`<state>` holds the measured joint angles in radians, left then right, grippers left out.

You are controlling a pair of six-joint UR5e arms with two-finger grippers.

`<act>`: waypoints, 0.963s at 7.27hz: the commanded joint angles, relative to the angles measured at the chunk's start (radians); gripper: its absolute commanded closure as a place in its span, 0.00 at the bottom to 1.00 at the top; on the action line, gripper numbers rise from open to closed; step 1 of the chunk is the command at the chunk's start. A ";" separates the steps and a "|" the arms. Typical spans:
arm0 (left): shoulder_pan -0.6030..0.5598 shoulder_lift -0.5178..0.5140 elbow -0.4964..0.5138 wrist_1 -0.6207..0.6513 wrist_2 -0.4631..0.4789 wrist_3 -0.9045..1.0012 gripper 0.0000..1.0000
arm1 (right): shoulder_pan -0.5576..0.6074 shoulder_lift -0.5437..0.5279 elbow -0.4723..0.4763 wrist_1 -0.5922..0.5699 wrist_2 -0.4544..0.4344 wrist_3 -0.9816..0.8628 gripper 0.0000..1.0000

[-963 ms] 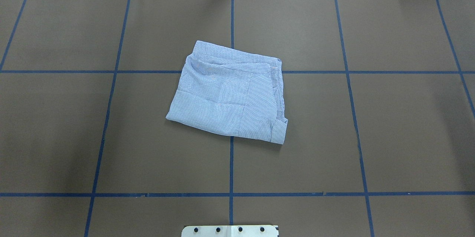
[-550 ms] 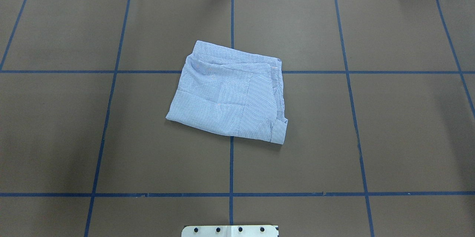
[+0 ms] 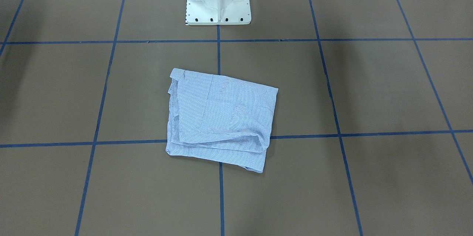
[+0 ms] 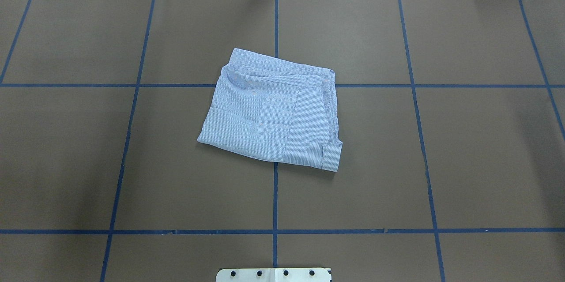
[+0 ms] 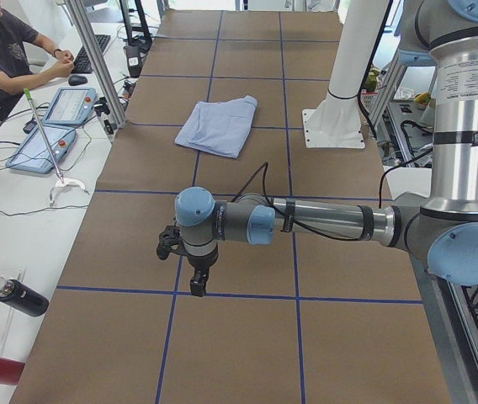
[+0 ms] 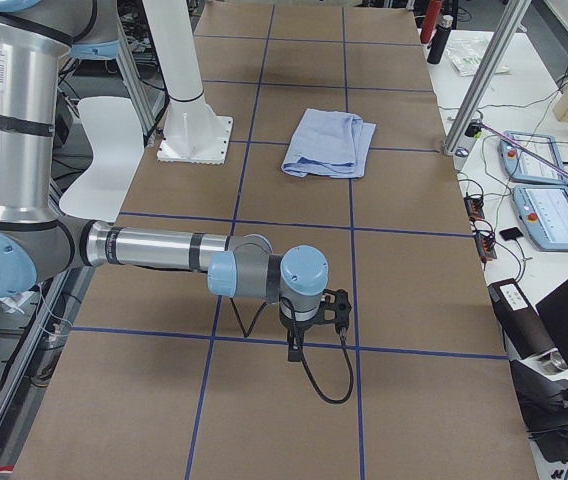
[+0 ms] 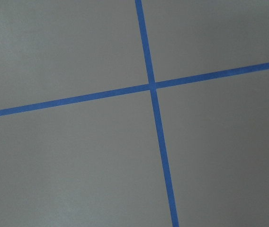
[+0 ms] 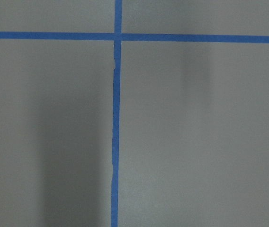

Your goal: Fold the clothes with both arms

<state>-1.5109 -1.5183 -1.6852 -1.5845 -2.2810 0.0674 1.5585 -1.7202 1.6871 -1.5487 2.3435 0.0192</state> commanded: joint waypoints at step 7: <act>0.000 0.003 0.001 0.000 0.001 0.002 0.00 | -0.054 0.024 -0.024 0.081 0.020 0.139 0.00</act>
<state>-1.5110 -1.5155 -1.6844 -1.5846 -2.2797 0.0678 1.5031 -1.7000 1.6655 -1.4669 2.3580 0.1578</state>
